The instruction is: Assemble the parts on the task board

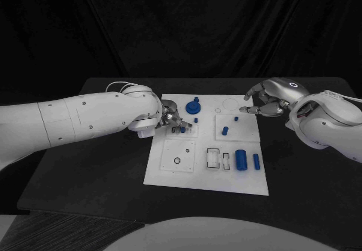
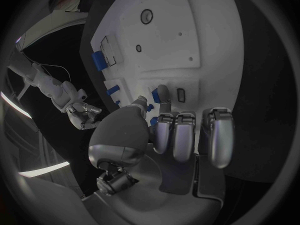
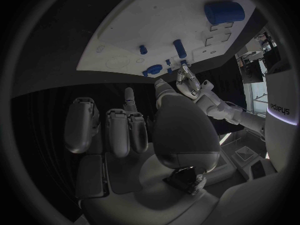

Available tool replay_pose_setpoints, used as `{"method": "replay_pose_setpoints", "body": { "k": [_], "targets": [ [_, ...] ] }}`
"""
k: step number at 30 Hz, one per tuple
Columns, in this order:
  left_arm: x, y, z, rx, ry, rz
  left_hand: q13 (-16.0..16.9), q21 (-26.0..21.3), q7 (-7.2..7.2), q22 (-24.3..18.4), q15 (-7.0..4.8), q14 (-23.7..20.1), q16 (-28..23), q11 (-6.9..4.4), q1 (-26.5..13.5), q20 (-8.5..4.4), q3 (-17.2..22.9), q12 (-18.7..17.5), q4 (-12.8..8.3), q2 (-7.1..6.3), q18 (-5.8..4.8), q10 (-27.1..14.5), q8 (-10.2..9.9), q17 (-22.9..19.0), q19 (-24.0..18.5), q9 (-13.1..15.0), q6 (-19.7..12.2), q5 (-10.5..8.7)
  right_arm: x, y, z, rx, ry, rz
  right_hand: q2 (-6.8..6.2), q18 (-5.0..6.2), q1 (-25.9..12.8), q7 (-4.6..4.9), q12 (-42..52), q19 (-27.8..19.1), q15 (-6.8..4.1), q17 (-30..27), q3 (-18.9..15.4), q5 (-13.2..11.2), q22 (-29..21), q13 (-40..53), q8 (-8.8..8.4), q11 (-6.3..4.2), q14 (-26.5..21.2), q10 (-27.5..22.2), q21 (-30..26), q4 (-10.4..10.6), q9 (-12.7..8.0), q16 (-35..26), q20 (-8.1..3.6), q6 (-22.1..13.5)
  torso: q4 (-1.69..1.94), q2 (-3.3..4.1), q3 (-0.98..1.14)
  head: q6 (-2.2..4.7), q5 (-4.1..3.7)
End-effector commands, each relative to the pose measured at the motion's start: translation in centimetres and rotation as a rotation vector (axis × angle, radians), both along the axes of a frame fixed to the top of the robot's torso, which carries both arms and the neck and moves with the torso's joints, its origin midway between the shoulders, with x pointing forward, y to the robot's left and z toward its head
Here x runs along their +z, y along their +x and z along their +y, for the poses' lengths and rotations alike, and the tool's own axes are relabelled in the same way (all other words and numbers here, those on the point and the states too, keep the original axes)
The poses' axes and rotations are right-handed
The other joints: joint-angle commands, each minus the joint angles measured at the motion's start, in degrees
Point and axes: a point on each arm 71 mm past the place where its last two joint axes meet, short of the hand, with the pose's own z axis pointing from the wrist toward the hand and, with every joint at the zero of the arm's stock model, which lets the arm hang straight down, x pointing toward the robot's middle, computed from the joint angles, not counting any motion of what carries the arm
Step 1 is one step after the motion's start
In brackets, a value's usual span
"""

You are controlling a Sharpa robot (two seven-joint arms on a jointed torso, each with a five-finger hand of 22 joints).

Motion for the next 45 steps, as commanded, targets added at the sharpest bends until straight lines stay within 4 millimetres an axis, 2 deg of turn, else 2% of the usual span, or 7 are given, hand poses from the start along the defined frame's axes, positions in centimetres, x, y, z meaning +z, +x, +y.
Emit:
{"method": "replay_pose_setpoints", "body": {
  "k": [1,12,19,25,32,39,45],
  "targets": [
    [0.0,-0.1,-0.2,-0.011,-0.011,-0.001,15.38,-0.35,-0.45,10.27,-1.17,5.96,0.58,-0.75,0.36,-0.48,-1.34,0.79,0.11,0.34,-1.42,6.41,1.08,15.28,0.36,1.11,-0.49,-0.01,-0.1,0.0,-0.1,-0.018,-0.004,0.007,0.92,2.01,0.58,0.27,1.14,-0.17,0.36,6.25,1.6,0.7,10.86,15.28,0.55,0.54,4.09,6.06,-1.08,-0.04,-0.68,-0.85,0.17,-0.29,0.02,0.01,0.0,-0.01,-0.02],
    [1.4,-0.5,1.2,0.028,-0.057,-0.089,15.38,0.12,-1.0,10.84,-1.68,5.96,0.58,-1.27,0.44,-0.99,-3.31,0.79,0.82,-0.35,-1.6,6.41,3.88,15.28,0.96,4.89,-0.49,-0.25,-0.1,-0.1,-0.6,-0.028,-0.002,0.004,0.94,2.03,0.6,0.3,1.14,-0.21,0.39,6.26,1.55,0.72,10.83,15.28,0.57,0.57,4.1,6.06,-1.2,-0.02,-0.73,-0.85,0.19,-0.28,0.01,-0.01,-0.02,-0.01,-0.44],
    [5.5,-0.2,2.5,0.035,-0.087,-0.2,15.38,0.33,-0.91,11.14,-1.78,5.96,0.58,-1.3,1.67,-1.18,-4.15,0.79,0.92,-0.13,-1.69,6.41,5.19,15.28,1.27,7.71,-2.76,-0.06,0.2,-0.2,-0.8,-0.022,0.012,-0.018,0.9,2.0,0.48,0.31,1.14,-0.16,0.4,6.29,1.46,0.68,10.87,15.28,0.58,0.59,4.11,6.06,-1.08,0.04,-0.75,-0.83,0.2,-0.26,-0.01,-0.01,-0.05,-0.01,-0.58],
    [8.3,0.7,3.8,0.033,-0.101,-0.267,15.38,1.48,-0.45,12.24,-1.49,5.96,0.58,-0.92,5.24,-0.96,-3.92,0.79,-0.24,0.58,-2.07,6.41,5.74,15.28,2.22,10.21,-6.23,2.86,0.5,-0.5,-0.8,-0.009,0.033,-0.047,0.91,1.95,0.37,0.3,1.14,-0.05,0.41,6.34,1.41,0.71,10.94,15.28,0.67,0.6,4.12,6.06,-0.83,0.11,-0.74,-0.8,0.21,-0.11,0.04,0.01,-0.07,-0.01,-0.62],
    [8.6,2.1,4.7,0.022,-0.048,-0.229,15.38,1.9,0.67,12.72,-0.79,5.96,0.58,-0.03,7.17,-0.38,-3.73,0.79,-0.28,1.26,-2.22,6.41,2.85,15.28,2.54,8.81,-9.57,4.19,0.6,-0.7,-0.7,0.004,0.043,-0.06,1.07,1.91,0.12,0.29,1.14,0.05,0.44,6.46,1.34,0.9,11.0,15.28,0.87,0.63,4.16,6.06,-0.65,0.16,-0.74,-0.71,0.23,0.26,0.06,-0.02,0.01,-0.01,-0.83],
    [7.4,3.6,5.3,0.037,0.018,-0.167,15.38,1.96,1.03,12.8,-0.57,5.96,0.58,0.26,7.42,-0.16,-3.79,0.79,-0.18,1.32,-2.24,6.41,2.07,15.28,2.59,8.25,-10.27,4.39,0.6,-0.7,-0.4,0.012,0.045,-0.06,1.22,1.92,0.09,0.3,1.14,0.06,0.46,6.47,1.37,1.23,11.0,15.28,0.91,0.65,4.17,6.06,-0.68,0.13,-0.78,-0.69,0.25,0.34,0.04,0.0,0.05,-0.01,-1.05],
    [6.5,4.9,5.5,0.046,0.053,-0.13,15.38,2.43,1.28,13.17,-0.45,5.96,0.58,0.43,7.41,-0.03,-3.88,0.79,-0.06,1.36,-2.39,6.41,1.78,15.28,2.97,8.12,-10.81,4.24,0.6,-0.8,-0.2,0.019,0.045,-0.058,1.36,1.91,0.09,0.31,1.14,0.08,0.47,6.48,1.4,1.61,11.01,15.28,0.93,0.67,4.18,6.06,-0.67,0.09,-0.83,-0.68,0.26,0.37,-0.08,0.29,-0.23,-0.01,-0.73]
  ]
}}
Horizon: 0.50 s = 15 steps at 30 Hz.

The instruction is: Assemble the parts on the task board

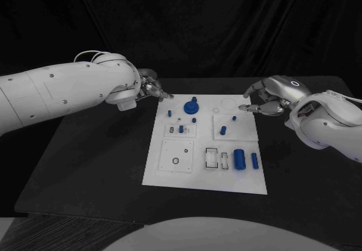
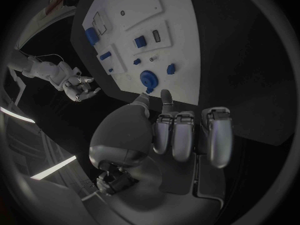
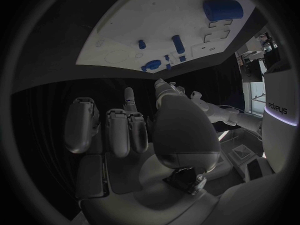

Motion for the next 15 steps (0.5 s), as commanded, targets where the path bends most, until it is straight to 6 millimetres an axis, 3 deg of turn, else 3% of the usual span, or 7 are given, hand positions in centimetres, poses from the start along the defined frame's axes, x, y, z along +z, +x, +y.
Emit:
{"method": "replay_pose_setpoints", "body": {
  "k": [1,7,12,15],
  "targets": [
    [-0.7,0.4,-0.1,-0.035,0.03,0.055,15.37,1.42,0.07,13.21,0.18,5.95,0.58,0.29,0.82,0.66,-1.12,0.79,0.15,-0.04,-2.38,5.87,-0.75,15.28,3.7,-0.44,-1.22,0.48,0.1,-0.1,0.2,0.01,0.012,-0.016,1.36,1.91,0.1,0.02,1.14,0.08,0.47,6.48,1.4,1.6,11.01,15.28,0.93,0.17,4.18,5.57,-0.67,0.08,-0.7,-0.68,0.26,0.07,-0.07,0.27,-0.3,0.0,0.11],
    [-1.2,1.2,-0.3,-0.056,0.049,0.038,15.37,1.16,0.53,13.11,0.68,5.95,0.58,0.79,-1.43,1.17,-3.24,0.79,1.64,-1.07,-2.3,5.87,-1.18,15.28,3.53,-0.78,-1.72,-1.45,0.1,-0.2,0.4,0.012,0.011,-0.013,1.42,1.92,0.12,0.03,1.14,0.08,0.47,6.45,1.42,1.75,11.0,15.28,0.93,0.17,4.18,5.57,-0.69,0.06,-0.72,-0.7,0.26,0.07,-0.05,0.38,-0.44,0.0,0.03],
    [-1.4,1.5,-0.5,-0.072,0.069,0.039,15.37,0.92,0.52,12.97,0.73,5.95,0.58,0.83,-1.85,1.25,-3.58,0.79,1.78,-0.92,-2.23,5.87,-1.32,15.28,3.35,-1.02,-1.38,-1.57,0.1,-0.2,0.3,0.011,0.011,-0.012,1.47,1.92,0.15,0.03,1.14,0.08,0.48,6.45,1.44,1.97,11.0,15.28,0.93,0.19,4.18,5.57,-0.7,0.04,-0.75,-0.69,0.27,0.07,-0.07,0.56,-0.58,0.0,0.24],
    [-1.6,1.5,-0.5,-0.078,0.078,0.047,15.37,0.85,0.52,12.94,0.73,5.95,0.58,0.83,-1.88,1.28,-3.69,0.79,1.72,-0.79,-2.21,5.87,-1.59,15.28,3.31,-1.3,-1.22,-1.57,0.1,-0.2,0.3,0.01,0.01,-0.011,1.47,1.92,0.15,0.03,1.14,0.08,0.48,6.45,1.44,1.97,11.0,15.28,0.93,0.19,4.18,5.57,-0.7,0.04,-0.75,-0.69,0.27,0.07,-0.09,0.6,-0.52,0.0,0.3]
  ]
}}
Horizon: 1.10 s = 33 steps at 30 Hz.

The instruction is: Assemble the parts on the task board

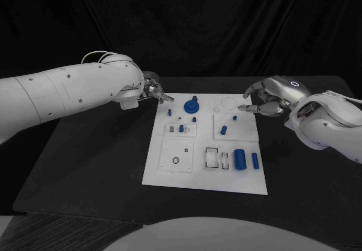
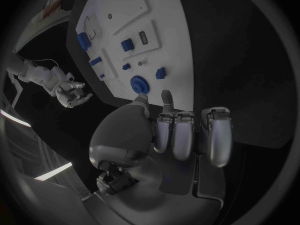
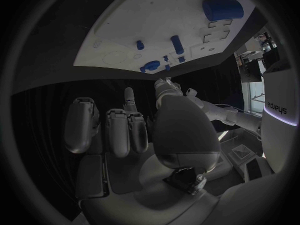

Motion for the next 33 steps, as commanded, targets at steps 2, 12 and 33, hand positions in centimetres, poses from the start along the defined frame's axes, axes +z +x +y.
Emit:
{"method": "replay_pose_setpoints", "body": {
  "k": [2,12,33],
  "targets": [
    [-0.3,0.0,-0.3,-0.056,0.021,0.017,15.37,0.0,-0.17,12.93,0.11,6.55,0.58,0.14,-1.02,0.41,-2.79,0.79,0.76,0.15,-2.19,6.36,-0.78,15.28,3.56,-1.02,0.34,-0.56,0.0,-0.1,0.0,0.0,0.006,-0.009,1.47,1.92,0.15,0.03,1.14,0.08,0.47,6.46,1.44,1.09,11.0,15.28,0.93,0.19,4.18,5.57,-0.7,0.04,-0.52,-0.69,0.27,0.07,-0.02,0.15,-0.06,0.0,-0.02],
    [-1.1,0.1,-0.5,-0.08,0.004,0.023,15.37,-7.79,0.84,8.26,1.25,6.55,0.58,1.23,-1.73,1.42,-4.24,0.79,0.59,0.75,-0.09,6.36,-4.42,15.28,-2.45,-3.79,0.46,-0.79,0.0,0.0,0.2,0.002,0.002,-0.005,1.53,1.93,0.16,0.04,1.14,0.06,0.48,6.32,1.44,1.35,10.98,15.28,0.91,0.19,4.15,5.57,-0.78,0.04,-0.57,-0.79,0.28,0.05,-0.1,0.14,-0.07,0.0,0.06],
    [-1.3,0.1,-0.7,-0.094,0.0,0.033,15.37,-23.54,1.23,0.22,1.87,5.52,-0.88,1.75,-1.37,2.27,-7.29,0.79,0.25,2.25,2.87,6.36,-9.02,14.08,-10.15,-6.11,3.29,-0.42,-0.1,0.2,0.2,0.001,0.001,-0.002,1.6,1.94,0.14,0.04,1.14,0.06,0.47,6.25,1.44,1.54,10.98,15.28,0.9,0.18,4.14,5.57,-0.8,0.05,-0.6,-0.83,0.29,0.03,-0.03,0.11,-0.12,0.0,0.23]
  ]
}}
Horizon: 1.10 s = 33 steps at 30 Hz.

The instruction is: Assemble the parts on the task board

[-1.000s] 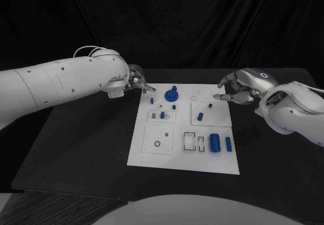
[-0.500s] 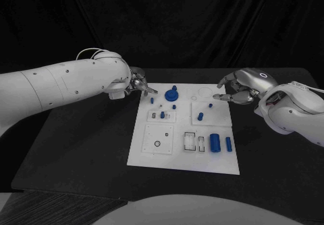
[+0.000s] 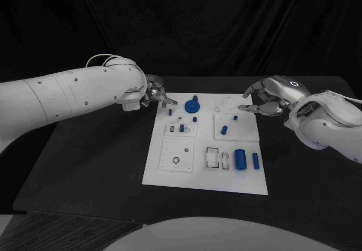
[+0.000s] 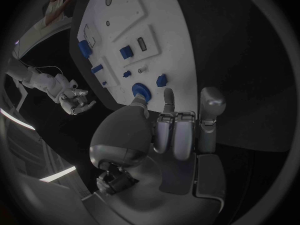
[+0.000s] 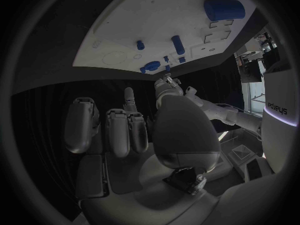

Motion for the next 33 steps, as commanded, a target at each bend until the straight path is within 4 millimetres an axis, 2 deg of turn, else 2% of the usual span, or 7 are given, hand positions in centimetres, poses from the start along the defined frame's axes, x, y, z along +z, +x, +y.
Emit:
{"method": "replay_pose_setpoints", "body": {
  "k": [1,6,12,15,22,31,33],
  "targets": [
    [-0.3,-0.1,-0.3,-0.022,0.003,0.019,15.37,2.01,0.06,1.57,-0.1,4.89,1.25,0.18,-0.06,0.08,-1.43,0.82,0.06,1.07,-2.11,6.07,-0.72,14.16,2.23,-0.49,0.96,-0.37,0.0,0.0,0.0,-0.001,0.002,-0.002,1.6,1.94,0.14,0.04,1.15,0.06,0.47,6.25,1.44,1.53,10.98,15.28,0.9,0.18,4.14,5.57,-0.79,0.05,-0.57,-0.83,0.29,0.03,0.0,0.0,0.01,0.0,0.0],
    [-0.6,-0.2,-0.5,-0.024,0.011,0.033,15.37,4.11,-0.03,2.9,-0.23,5.65,2.32,0.08,0.3,-0.1,-1.37,0.82,-0.05,1.28,-2.55,6.07,-0.87,15.04,3.84,-0.39,1.07,-0.27,0.0,0.0,0.0,-0.002,0.002,-0.002,1.67,1.94,0.13,0.04,1.15,0.07,0.47,6.27,1.44,1.78,10.98,15.28,0.9,0.18,4.15,5.57,-0.8,0.04,-0.61,-0.82,0.29,0.04,-0.04,-0.03,0.05,0.0,-0.04],
    [-1.2,-0.3,-0.8,-0.028,0.02,0.053,15.37,14.67,-0.43,9.4,-0.56,5.85,2.61,-0.3,0.75,-0.5,-1.5,0.82,-0.24,1.62,-4.8,6.07,0.25,15.28,10.15,1.45,1.61,-0.26,-0.1,0.0,0.0,-0.002,0.002,-0.001,1.73,1.95,0.15,0.04,1.15,0.06,0.47,6.25,1.46,2.06,10.97,15.28,0.9,0.18,4.15,5.57,-0.85,0.02,-0.65,-0.83,0.29,0.03,-0.05,-0.01,0.06,0.0,0.01],
    [-1.4,-0.4,-0.8,-0.029,0.023,0.06,15.37,17.33,-0.58,10.98,-0.69,5.85,2.61,-0.45,0.79,-0.62,-1.55,0.82,-0.27,1.73,-5.38,6.07,0.83,15.28,11.64,2.27,1.67,-0.25,-0.1,0.0,0.0,-0.002,0.002,-0.001,1.75,1.95,0.17,0.04,1.15,0.06,0.47,6.24,1.46,2.19,10.97,15.28,0.9,0.18,4.15,5.57,-0.84,0.01,-0.67,-0.84,0.29,0.03,-0.04,-0.01,0.06,0.0,-0.01],
    [-1.9,-0.5,-0.8,-0.021,0.033,0.073,15.37,19.17,-0.79,12.07,-0.85,5.85,2.61,-0.65,1.1,-0.77,-1.49,0.82,-0.53,1.78,-5.79,6.07,1.35,15.28,12.69,2.94,1.91,0.06,-0.1,0.0,-0.1,-0.002,0.001,-0.001,1.77,1.94,0.18,0.04,1.15,0.07,0.47,6.21,1.46,2.34,10.97,15.28,0.9,0.18,4.14,5.57,-0.84,0.01,-0.69,-0.86,0.29,0.04,-0.08,-0.01,0.02,0.0,-0.04],
    [-2.1,-0.4,-0.7,-0.011,0.043,0.08,15.37,19.1,-1.03,12.43,-1.04,5.85,2.61,-0.85,2.31,-0.96,-0.84,0.82,-1.59,1.93,-5.74,6.07,2.33,15.28,12.53,5.0,1.39,4.5,-0.1,0.0,-0.1,-0.004,-0.002,0.003,1.78,1.94,0.18,0.04,1.15,0.08,0.47,6.25,1.45,2.44,10.98,15.28,0.9,0.18,4.15,5.57,-0.83,0.0,-0.7,-0.82,0.3,0.04,-0.04,0.03,0.01,0.0,-0.1],
    [-2.1,-0.4,-0.7,-0.01,0.045,0.081,15.37,19.05,-1.04,12.44,-1.04,5.85,2.61,-0.87,2.44,-0.96,-0.74,0.82,-1.69,1.98,-5.73,6.07,2.34,15.28,12.49,5.1,1.33,4.95,-0.1,0.0,-0.1,-0.004,-0.002,0.004,1.78,1.94,0.18,0.04,1.15,0.08,0.47,6.25,1.45,2.44,10.98,15.28,0.9,0.18,4.15,5.57,-0.83,0.0,-0.7,-0.82,0.3,0.04,-0.04,0.01,-0.01,0.0,-0.1]
  ]
}}
